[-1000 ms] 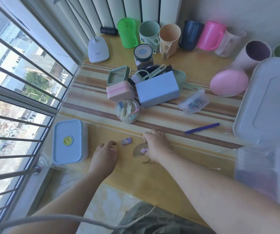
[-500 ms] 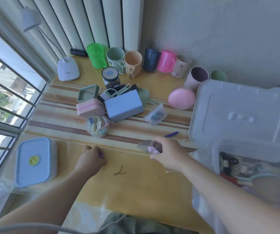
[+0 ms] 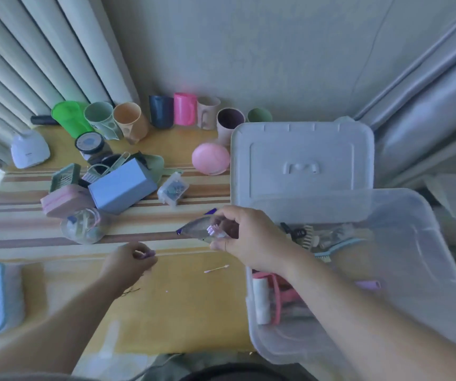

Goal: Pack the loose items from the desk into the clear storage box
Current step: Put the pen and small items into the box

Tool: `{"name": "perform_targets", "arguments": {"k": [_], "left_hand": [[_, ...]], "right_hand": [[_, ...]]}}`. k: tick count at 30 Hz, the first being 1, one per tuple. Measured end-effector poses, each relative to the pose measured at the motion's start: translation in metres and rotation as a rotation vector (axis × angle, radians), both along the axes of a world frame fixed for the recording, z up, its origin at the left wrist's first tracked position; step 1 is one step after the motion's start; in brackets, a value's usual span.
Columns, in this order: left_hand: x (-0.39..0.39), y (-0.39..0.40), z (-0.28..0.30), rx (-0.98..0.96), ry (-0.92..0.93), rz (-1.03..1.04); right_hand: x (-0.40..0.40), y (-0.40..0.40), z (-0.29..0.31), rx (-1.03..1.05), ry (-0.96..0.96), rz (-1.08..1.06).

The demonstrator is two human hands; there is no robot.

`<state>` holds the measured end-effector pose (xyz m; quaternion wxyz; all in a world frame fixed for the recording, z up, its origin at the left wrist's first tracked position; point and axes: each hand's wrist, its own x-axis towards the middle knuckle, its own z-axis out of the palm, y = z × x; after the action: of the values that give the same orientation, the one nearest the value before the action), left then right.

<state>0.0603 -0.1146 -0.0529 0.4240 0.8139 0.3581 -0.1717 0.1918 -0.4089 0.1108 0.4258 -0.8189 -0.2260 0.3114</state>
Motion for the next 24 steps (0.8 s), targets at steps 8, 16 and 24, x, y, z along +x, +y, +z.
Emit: {"name": "perform_targets", "arguments": {"k": [8, 16, 24], "left_hand": [[0.096, -0.210, 0.159, -0.129, -0.544, 0.068], [0.130, -0.367, 0.078, -0.301, -0.172, -0.352], [0.130, -0.405, 0.034, -0.142, -0.010, -0.421]], "right_hand": [[0.038, -0.242, -0.051, -0.356, -0.075, -0.200], [0.068, -0.333, -0.133, -0.736, -0.082, -0.064], [0.070, -0.323, -0.173, -0.746, -0.039, 0.061]]}}
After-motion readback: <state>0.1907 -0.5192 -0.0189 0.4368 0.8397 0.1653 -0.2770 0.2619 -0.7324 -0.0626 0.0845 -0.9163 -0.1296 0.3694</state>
